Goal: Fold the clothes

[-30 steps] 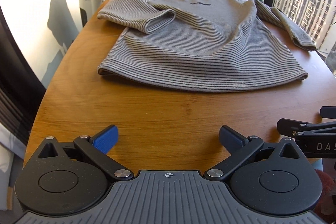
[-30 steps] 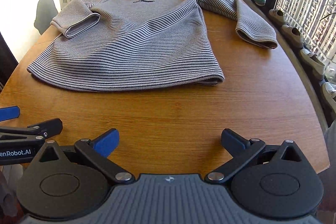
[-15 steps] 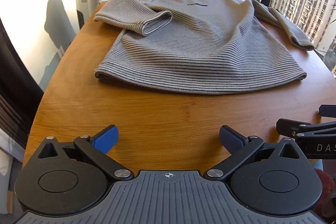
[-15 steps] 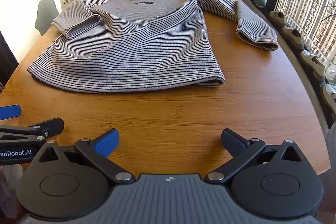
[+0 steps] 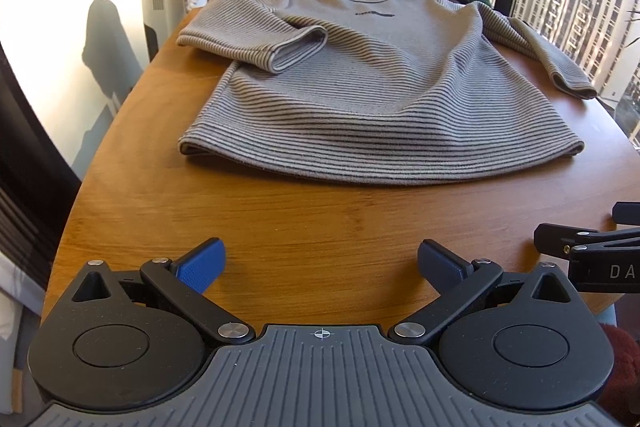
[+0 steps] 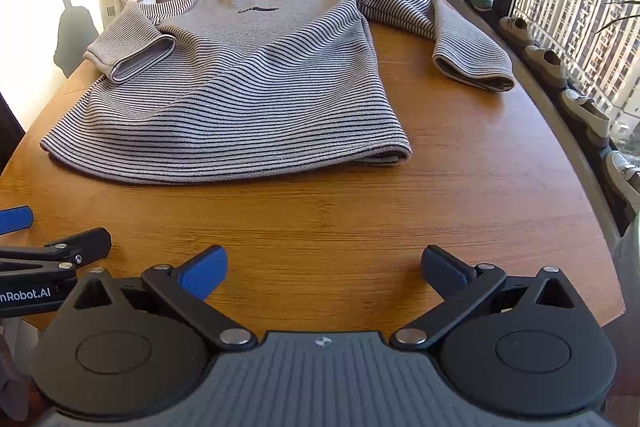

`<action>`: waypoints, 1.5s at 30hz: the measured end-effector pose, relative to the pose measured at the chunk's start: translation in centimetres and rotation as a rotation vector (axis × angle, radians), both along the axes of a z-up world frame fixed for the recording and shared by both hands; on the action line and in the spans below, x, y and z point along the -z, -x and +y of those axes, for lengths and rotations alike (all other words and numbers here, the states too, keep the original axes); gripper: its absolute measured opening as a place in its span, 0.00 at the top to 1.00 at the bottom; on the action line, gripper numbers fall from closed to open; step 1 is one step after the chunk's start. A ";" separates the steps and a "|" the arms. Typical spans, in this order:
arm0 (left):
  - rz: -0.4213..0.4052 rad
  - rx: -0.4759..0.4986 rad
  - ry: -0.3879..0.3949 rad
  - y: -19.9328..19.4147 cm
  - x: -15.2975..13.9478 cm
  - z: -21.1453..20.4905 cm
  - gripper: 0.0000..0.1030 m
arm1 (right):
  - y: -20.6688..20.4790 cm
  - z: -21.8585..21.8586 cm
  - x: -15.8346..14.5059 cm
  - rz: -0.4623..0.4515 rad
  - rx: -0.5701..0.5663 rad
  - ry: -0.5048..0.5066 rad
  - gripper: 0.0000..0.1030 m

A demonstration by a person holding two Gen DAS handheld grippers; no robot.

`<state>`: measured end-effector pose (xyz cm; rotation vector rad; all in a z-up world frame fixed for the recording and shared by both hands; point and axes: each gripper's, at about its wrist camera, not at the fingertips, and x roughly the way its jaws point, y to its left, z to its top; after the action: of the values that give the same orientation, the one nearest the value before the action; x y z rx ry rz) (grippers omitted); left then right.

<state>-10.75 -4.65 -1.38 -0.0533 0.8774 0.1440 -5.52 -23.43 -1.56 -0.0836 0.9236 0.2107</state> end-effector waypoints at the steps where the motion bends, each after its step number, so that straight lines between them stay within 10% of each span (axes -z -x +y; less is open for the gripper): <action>1: -0.002 0.001 0.000 -0.1 0.0 0.0 0.00 | 0.0 0.0 0.0 -0.001 0.000 0.000 0.00; 45: -0.029 -0.012 -0.004 0.1 0.2 -0.1 0.00 | 0.1 0.4 0.3 -0.011 -0.008 0.000 0.00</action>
<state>-10.86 -4.71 -1.54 -0.0568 0.8482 0.1553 -5.66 -23.01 -1.81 -0.0883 0.9122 0.2172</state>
